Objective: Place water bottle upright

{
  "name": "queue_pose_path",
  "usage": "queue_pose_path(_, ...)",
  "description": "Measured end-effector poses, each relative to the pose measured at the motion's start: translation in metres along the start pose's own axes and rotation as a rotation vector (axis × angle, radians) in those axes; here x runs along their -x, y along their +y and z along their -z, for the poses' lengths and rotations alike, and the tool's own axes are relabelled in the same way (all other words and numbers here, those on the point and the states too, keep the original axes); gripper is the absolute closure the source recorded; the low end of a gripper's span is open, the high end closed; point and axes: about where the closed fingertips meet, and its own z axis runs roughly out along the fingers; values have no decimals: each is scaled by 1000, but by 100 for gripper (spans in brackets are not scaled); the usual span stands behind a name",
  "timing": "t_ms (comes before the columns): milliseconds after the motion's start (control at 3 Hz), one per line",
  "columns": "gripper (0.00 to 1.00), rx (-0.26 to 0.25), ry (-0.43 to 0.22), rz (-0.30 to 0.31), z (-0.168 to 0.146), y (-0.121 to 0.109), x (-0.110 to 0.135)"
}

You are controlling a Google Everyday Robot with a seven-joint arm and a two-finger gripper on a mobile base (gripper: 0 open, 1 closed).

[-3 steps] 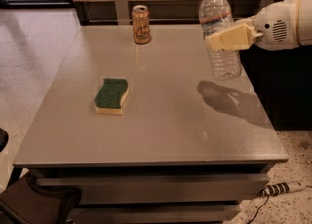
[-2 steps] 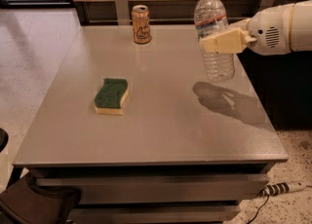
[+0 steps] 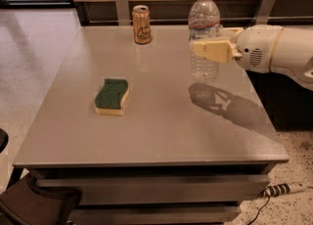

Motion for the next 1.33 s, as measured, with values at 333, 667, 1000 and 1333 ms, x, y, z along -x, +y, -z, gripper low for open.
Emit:
queue_pose_path(333, 100, -12, -54, 37, 1, 1, 0)
queue_pose_path(667, 100, -34, -86, 63, 12, 6, -7)
queue_pose_path(1000, 100, -65, -105, 66, 25, 17, -25)
queue_pose_path(1333, 100, -79, -125, 62, 29, 26, -38)
